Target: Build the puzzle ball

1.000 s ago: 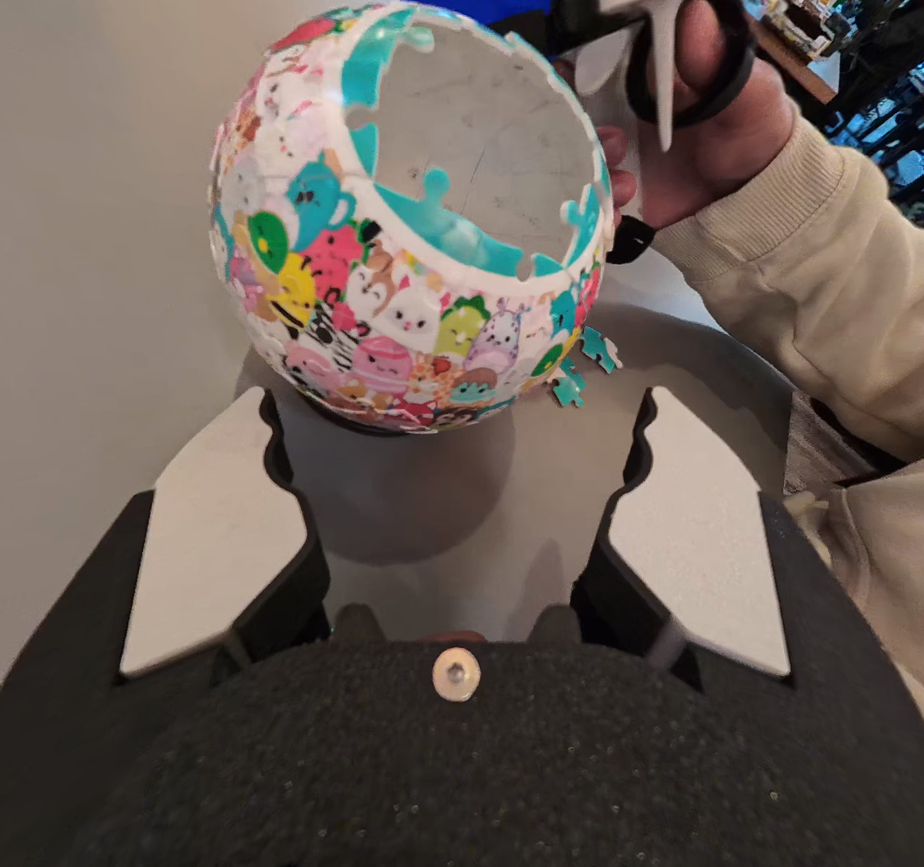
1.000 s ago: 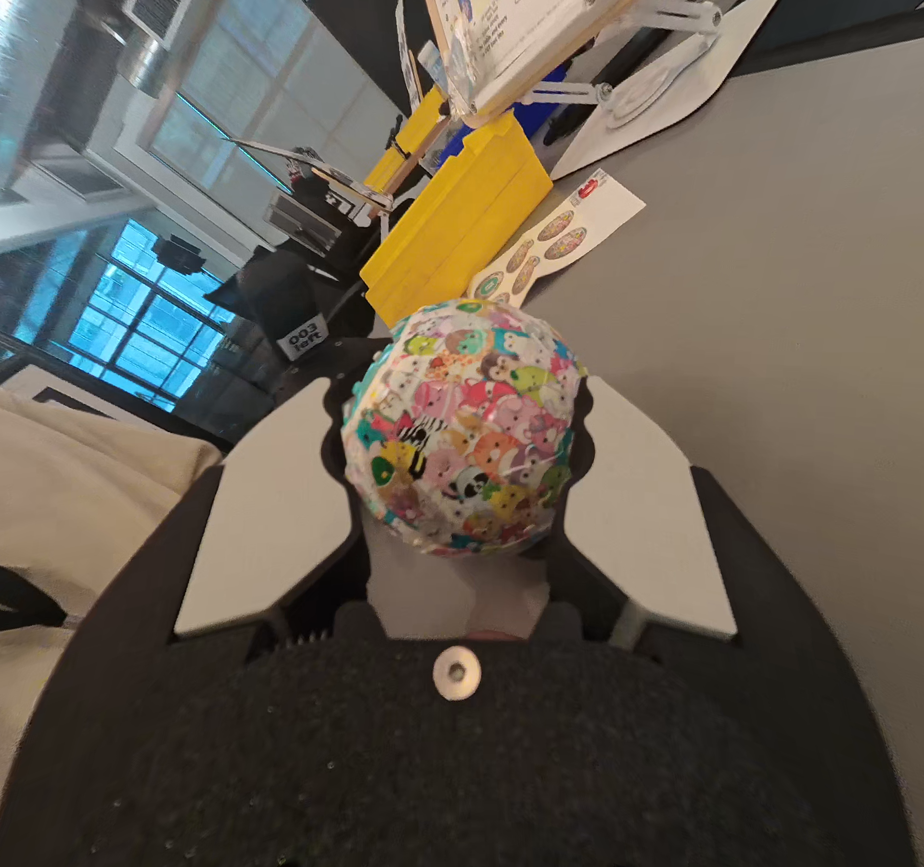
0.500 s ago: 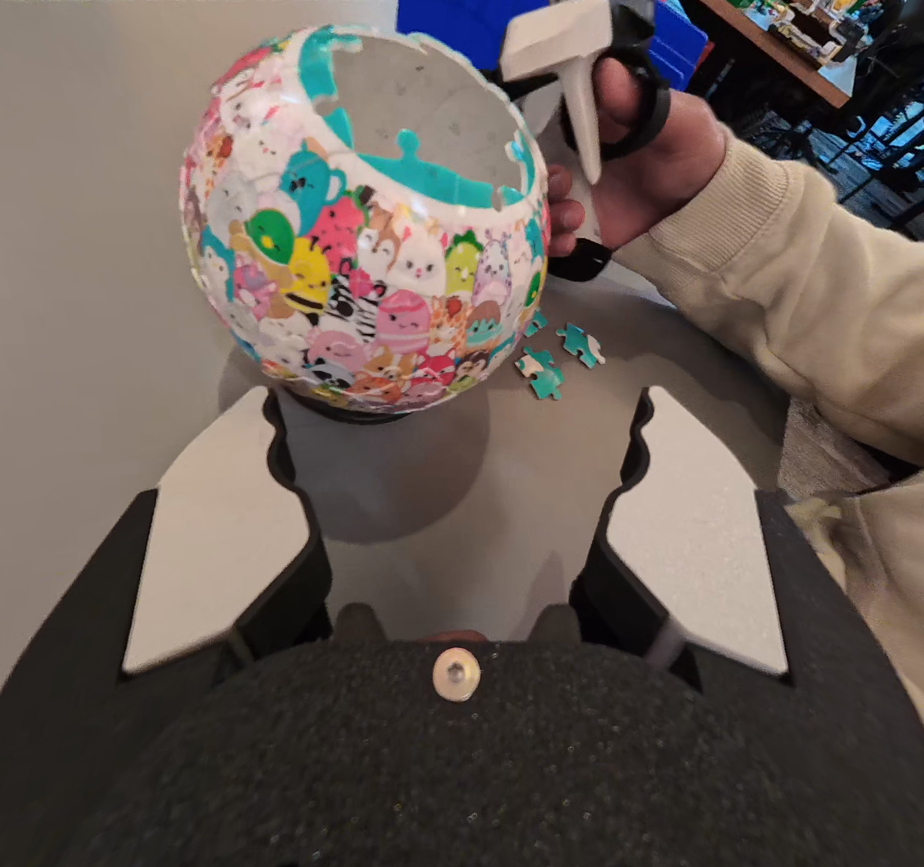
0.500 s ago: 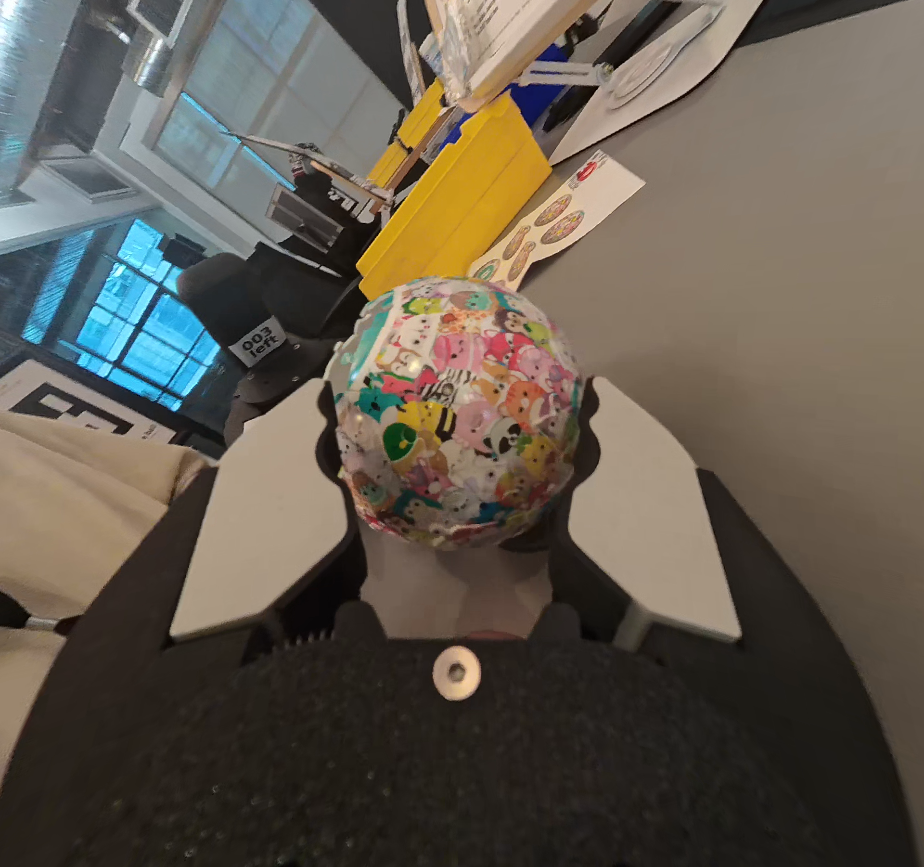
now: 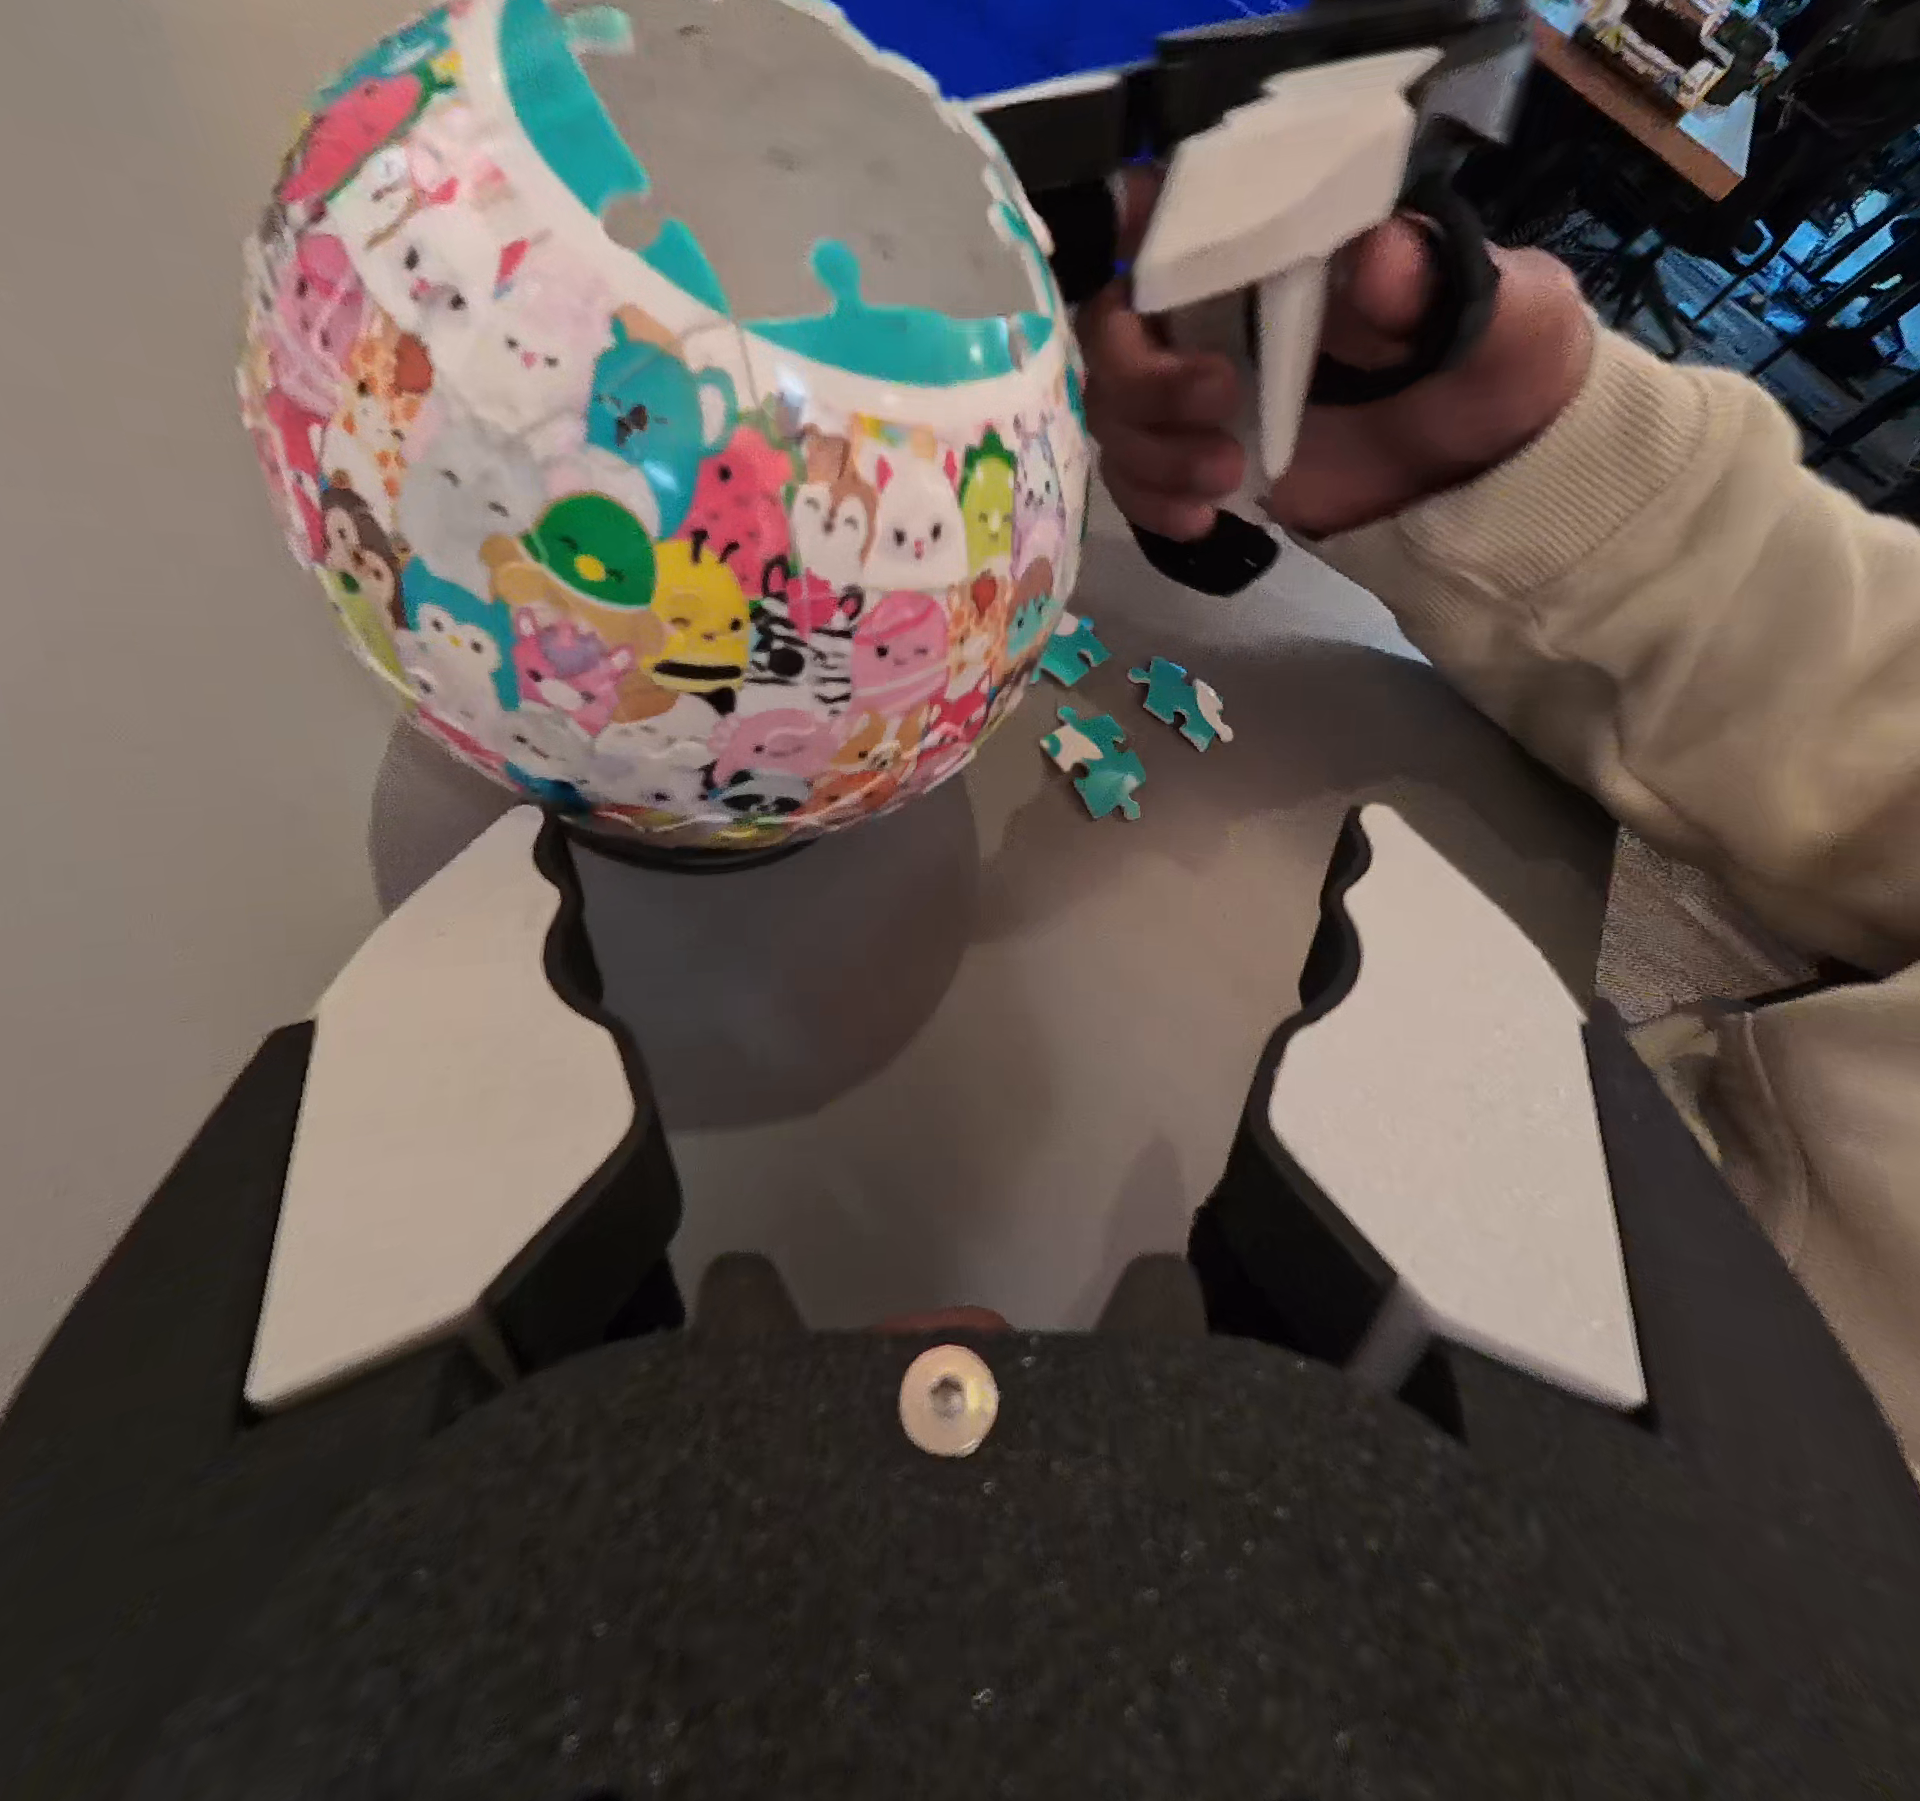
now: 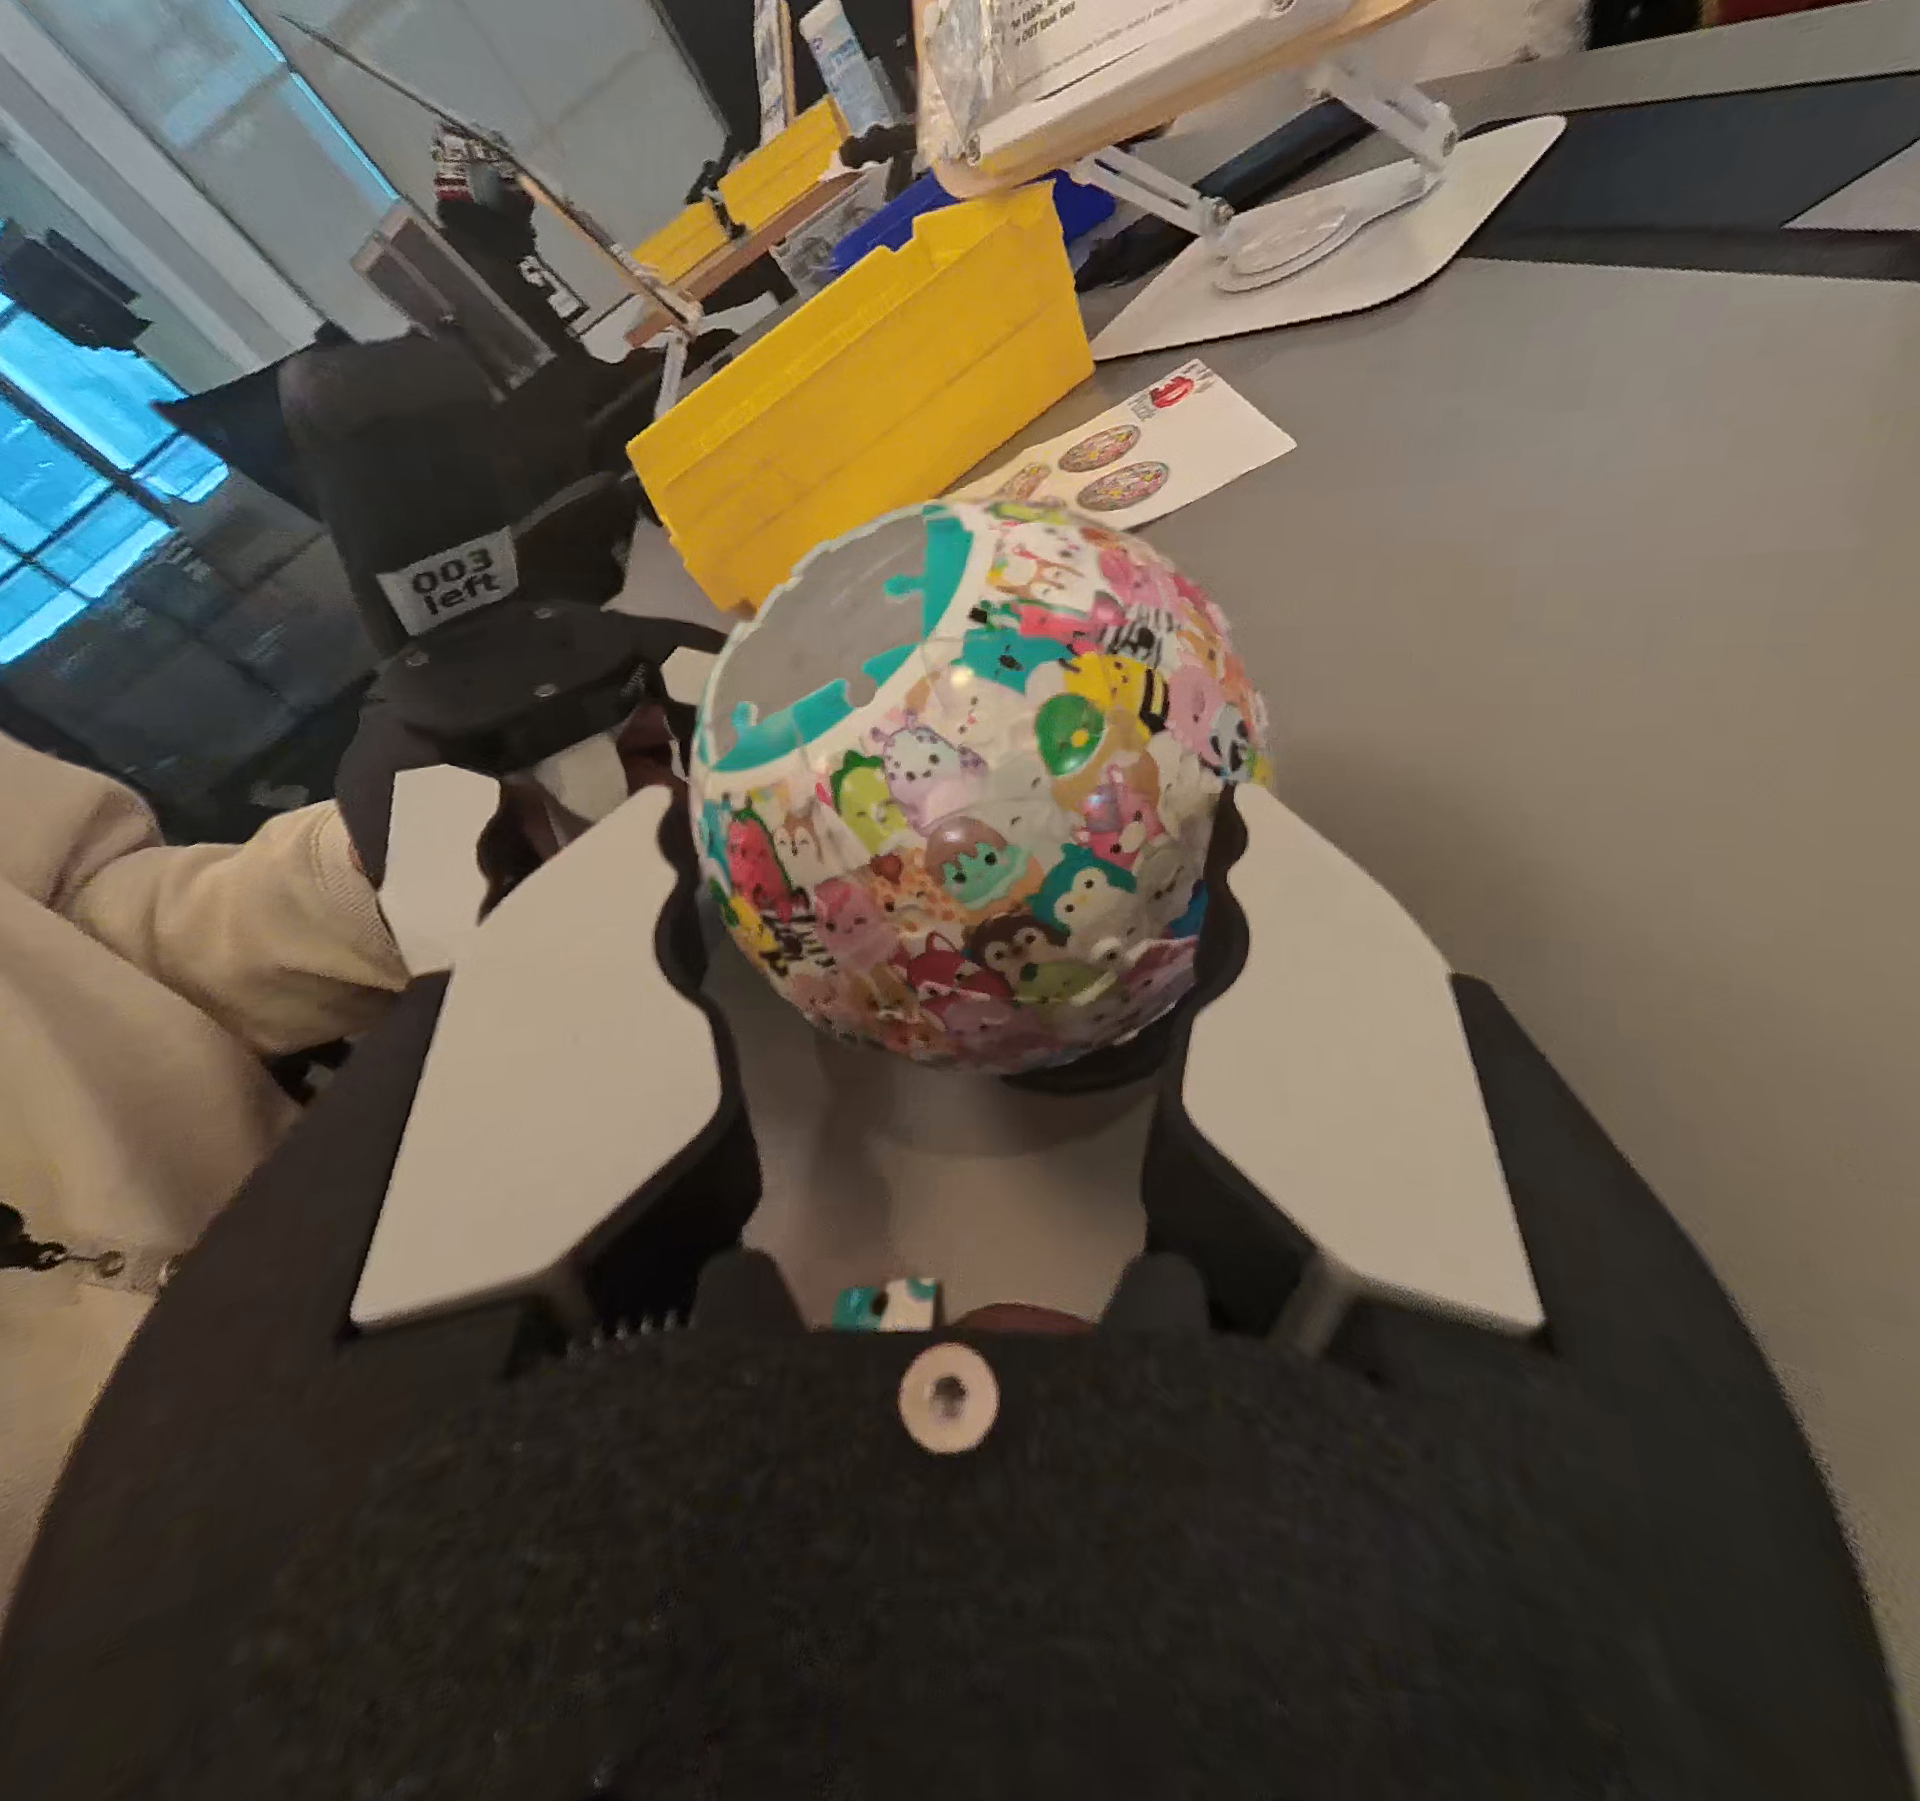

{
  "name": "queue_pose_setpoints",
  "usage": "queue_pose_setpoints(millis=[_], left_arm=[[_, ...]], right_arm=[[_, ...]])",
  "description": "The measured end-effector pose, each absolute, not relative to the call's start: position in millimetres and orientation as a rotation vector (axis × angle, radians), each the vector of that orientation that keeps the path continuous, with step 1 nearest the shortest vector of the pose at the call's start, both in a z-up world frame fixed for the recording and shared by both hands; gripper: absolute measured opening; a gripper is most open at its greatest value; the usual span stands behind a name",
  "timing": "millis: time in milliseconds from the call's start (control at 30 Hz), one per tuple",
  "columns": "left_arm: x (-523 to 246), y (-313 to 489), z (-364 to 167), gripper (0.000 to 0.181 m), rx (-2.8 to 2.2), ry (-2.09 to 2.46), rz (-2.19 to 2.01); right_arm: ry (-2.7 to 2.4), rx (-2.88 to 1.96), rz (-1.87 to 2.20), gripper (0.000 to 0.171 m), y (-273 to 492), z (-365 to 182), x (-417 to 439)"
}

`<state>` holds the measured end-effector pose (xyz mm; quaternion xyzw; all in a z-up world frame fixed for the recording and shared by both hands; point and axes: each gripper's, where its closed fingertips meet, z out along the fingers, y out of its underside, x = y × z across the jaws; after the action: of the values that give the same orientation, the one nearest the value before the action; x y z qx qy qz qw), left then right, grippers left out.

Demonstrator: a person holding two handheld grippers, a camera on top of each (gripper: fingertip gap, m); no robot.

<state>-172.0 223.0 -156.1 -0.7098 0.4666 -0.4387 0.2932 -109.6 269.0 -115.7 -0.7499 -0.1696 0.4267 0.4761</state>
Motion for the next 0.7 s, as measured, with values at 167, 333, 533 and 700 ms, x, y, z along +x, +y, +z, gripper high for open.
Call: queue_pose_setpoints(millis=[167,333,533,700], left_arm=[[-178.5,238.4,-167.2,0.143,-1.947,1.269,-1.164],[-176.9,246.6,-182.0,0.145,-1.989,1.419,-1.262],[-169.1,240.6,-182.5,0.146,-1.925,1.566,-1.351],[-165.9,233.6,-184.1,0.146,-1.941,1.598,-1.343]], right_arm=[[-0.471,-1.836,1.142,0.094,272.6,-118.8,-98.7],[-0.632,-1.966,1.251,0.115,243.8,-152.0,-98.5],[-1.011,-2.134,1.096,0.121,243.2,-187.4,-110.2],[-1.225,-2.187,1.073,0.119,235.7,-194.4,-124.8]])
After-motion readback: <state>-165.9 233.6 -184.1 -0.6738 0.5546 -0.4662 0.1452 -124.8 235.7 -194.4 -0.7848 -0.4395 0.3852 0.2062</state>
